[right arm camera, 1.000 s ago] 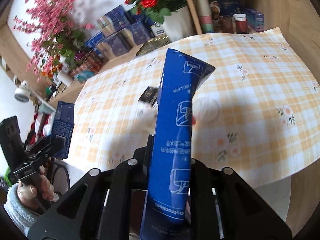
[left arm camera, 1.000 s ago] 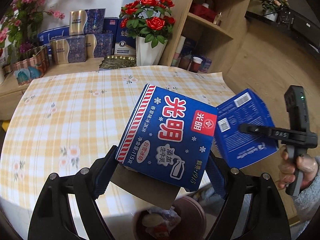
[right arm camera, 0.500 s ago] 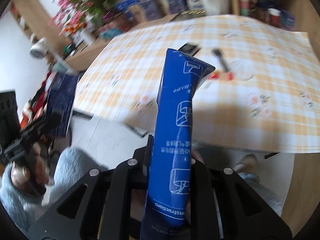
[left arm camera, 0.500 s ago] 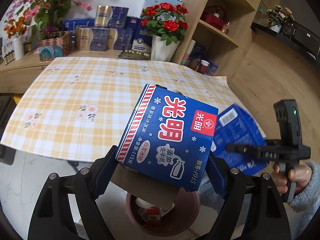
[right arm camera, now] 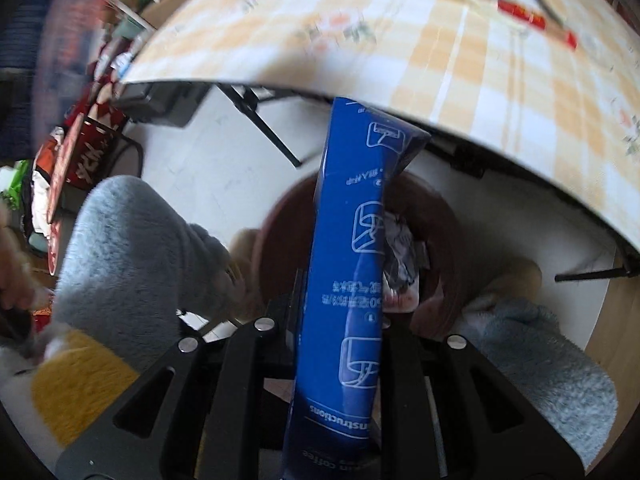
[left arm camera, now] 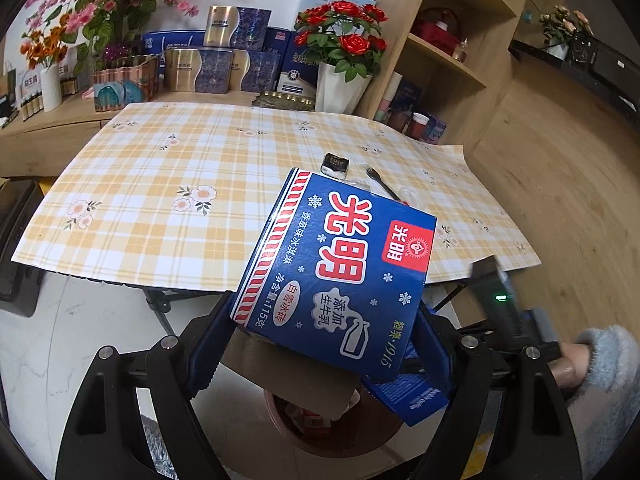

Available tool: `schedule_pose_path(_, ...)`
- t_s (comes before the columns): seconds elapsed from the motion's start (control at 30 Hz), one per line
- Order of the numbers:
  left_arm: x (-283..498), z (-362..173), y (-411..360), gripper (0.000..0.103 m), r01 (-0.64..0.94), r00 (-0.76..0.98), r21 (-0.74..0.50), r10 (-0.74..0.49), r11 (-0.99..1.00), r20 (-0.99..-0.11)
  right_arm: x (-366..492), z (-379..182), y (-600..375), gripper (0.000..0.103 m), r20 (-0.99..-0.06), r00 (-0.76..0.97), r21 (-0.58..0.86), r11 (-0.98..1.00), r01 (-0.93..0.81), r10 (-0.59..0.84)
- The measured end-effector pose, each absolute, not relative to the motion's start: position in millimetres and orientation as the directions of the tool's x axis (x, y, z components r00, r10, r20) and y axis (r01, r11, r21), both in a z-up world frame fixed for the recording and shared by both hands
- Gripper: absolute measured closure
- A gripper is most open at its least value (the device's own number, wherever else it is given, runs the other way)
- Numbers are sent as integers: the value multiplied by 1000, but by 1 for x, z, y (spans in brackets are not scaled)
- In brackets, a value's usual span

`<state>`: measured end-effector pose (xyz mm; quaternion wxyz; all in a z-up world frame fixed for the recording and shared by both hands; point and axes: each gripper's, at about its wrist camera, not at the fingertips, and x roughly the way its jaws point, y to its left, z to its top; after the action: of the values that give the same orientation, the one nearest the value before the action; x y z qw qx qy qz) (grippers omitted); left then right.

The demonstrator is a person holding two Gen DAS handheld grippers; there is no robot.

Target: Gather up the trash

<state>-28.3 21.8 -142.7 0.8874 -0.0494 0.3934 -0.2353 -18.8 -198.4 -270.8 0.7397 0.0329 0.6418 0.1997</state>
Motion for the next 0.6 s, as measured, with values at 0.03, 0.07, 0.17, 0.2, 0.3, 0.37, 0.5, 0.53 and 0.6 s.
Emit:
schedule_pose_path(0.03, -28, -144, 21, 23, 379, 578, -273, -457, 884, -676, -18, -275, -197, 85, -938, 89, 305, 919, -249, 335)
schedule_pose_path(0.07, -28, -145, 20, 23, 381, 575, -272, -457, 884, -679, -17, -280, -196, 85, -940, 83, 304, 921, -243, 332)
schedule_pose_path(0.17, -29, -149, 15, 23, 390, 572, -251, -447, 886, -688, -11, -294, -196, 85, -942, 67, 309, 929, -204, 328)
schedule_pose_path(0.2, -30, -150, 13, 23, 396, 569, -247, -447, 885, -690, -6, -298, -199, 82, -941, 65, 317, 931, -183, 333)
schedule_pose_path(0.3, -30, -153, 9, 23, 409, 559, -242, -451, 880, -696, 3, -302, -204, 59, -935, 86, 329, 933, -149, 344)
schedule_pose_path(0.37, -29, -155, 7, 23, 417, 554, -236, -452, 878, -699, 4, -298, -206, 49, -932, 121, 322, 934, -157, 341)
schedule_pose_path(0.5, -29, -163, 3, 23, 437, 547, -217, -449, 873, -706, 5, -287, -216, 26, -916, 192, 328, 933, -151, 353)
schedule_pose_path(0.53, -29, -165, 3, 23, 440, 545, -212, -447, 873, -709, 4, -284, -219, 23, -911, 219, 324, 934, -148, 350)
schedule_pose_path(0.6, -28, -171, 1, 23, 449, 539, -208, -449, 869, -713, 1, -276, -227, 12, -898, 283, 308, 941, -140, 337)
